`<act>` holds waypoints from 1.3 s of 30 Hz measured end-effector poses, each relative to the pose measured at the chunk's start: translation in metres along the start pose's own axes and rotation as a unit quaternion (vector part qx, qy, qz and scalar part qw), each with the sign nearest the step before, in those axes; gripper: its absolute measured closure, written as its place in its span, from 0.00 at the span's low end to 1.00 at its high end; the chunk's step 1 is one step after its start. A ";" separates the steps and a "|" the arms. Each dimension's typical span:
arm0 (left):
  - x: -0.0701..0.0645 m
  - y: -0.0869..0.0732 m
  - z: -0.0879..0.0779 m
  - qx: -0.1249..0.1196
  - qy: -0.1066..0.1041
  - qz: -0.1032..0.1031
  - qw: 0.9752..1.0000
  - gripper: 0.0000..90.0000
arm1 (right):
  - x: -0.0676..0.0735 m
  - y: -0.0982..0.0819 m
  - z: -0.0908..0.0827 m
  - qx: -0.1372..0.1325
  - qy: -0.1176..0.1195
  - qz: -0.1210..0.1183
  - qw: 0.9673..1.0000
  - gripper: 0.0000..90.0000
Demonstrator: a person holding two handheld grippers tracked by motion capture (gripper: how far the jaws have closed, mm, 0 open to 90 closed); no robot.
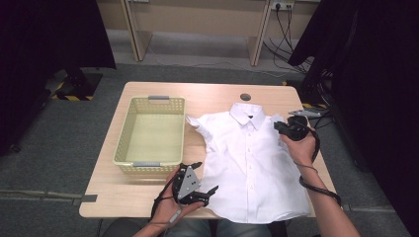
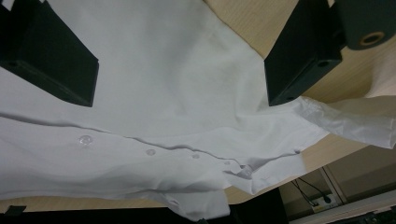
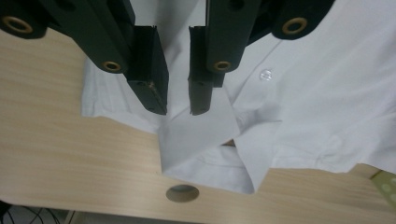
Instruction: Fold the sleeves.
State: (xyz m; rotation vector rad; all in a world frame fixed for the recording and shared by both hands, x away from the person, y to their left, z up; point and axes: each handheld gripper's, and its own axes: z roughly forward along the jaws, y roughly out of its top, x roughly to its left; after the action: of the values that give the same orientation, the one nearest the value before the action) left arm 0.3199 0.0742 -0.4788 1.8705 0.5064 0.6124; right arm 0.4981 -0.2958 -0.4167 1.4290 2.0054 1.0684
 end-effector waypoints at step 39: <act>0.000 0.000 0.000 -0.002 0.000 0.001 1.000 0.10 | -0.040 -0.036 0.024 0.092 -0.086 0.031 0.992 0.75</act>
State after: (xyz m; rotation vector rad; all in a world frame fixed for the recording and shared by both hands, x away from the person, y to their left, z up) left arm 0.3195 0.0742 -0.4789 1.8673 0.5045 0.6144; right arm 0.5094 -0.3311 -0.4632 1.6289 1.9875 0.7706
